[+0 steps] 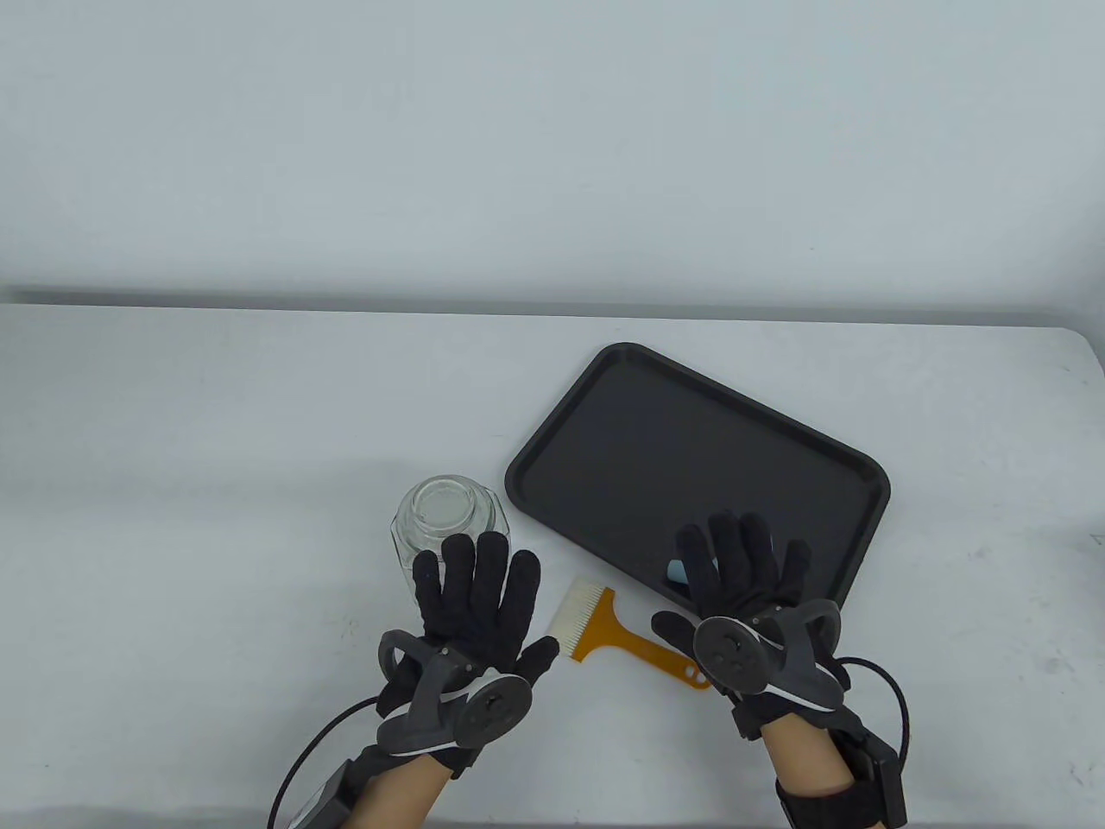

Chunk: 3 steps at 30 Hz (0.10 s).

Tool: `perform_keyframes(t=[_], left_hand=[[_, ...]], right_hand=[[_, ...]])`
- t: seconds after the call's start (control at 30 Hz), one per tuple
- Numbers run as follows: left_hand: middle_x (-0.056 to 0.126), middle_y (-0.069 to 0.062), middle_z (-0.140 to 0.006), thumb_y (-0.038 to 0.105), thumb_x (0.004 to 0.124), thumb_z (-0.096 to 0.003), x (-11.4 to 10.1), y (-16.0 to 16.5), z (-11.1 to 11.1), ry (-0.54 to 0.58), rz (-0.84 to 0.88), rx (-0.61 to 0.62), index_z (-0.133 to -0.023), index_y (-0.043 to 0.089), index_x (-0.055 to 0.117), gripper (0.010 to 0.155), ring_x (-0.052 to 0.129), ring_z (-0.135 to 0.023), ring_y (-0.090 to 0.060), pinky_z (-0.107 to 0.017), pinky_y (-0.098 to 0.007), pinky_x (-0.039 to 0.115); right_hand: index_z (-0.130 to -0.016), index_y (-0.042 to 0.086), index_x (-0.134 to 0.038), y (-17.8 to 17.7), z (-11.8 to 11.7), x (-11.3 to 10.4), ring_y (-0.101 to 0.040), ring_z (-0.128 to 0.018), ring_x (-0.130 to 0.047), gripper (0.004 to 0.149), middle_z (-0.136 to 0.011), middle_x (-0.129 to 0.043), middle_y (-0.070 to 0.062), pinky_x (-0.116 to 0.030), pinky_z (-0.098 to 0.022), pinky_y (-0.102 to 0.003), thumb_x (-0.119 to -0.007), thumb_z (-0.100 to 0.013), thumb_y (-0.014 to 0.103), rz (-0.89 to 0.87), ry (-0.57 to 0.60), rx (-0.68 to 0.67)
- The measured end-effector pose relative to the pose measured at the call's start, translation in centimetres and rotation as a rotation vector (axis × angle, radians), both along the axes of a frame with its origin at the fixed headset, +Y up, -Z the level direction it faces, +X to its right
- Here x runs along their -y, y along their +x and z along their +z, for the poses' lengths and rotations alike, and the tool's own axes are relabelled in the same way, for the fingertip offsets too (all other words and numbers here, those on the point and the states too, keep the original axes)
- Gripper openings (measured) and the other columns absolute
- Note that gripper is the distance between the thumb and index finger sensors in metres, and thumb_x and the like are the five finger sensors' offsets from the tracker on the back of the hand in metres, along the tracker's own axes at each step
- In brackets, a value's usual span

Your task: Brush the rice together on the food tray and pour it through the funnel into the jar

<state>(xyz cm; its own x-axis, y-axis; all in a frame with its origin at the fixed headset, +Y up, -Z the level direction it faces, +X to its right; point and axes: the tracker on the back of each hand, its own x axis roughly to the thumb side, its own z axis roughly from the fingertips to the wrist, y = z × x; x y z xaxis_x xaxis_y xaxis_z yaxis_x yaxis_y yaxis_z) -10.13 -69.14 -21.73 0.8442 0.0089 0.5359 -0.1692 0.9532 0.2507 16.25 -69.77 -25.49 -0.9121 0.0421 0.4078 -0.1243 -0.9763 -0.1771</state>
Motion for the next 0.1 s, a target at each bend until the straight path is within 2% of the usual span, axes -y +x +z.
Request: perform_keyframes(t=[0.1], left_hand=[[0.025, -0.044, -0.112, 0.048, 0.065, -0.0551, -0.01, -0.02, -0.01, -0.001, 0.001, -0.001, -0.115, -0.004, 0.028, 0.087, 0.026, -0.094, -0.08, -0.057, -0.086, 0.008]], right_hand=[[-0.108, 0.007, -0.027, 0.0, -0.01, -0.01, -0.068, -0.097, -0.031, 0.086, -0.11, -0.027, -0.033, -0.02, -0.051, -0.085, -0.064, -0.05, 0.058, 0.0, 0.0, 0.001]])
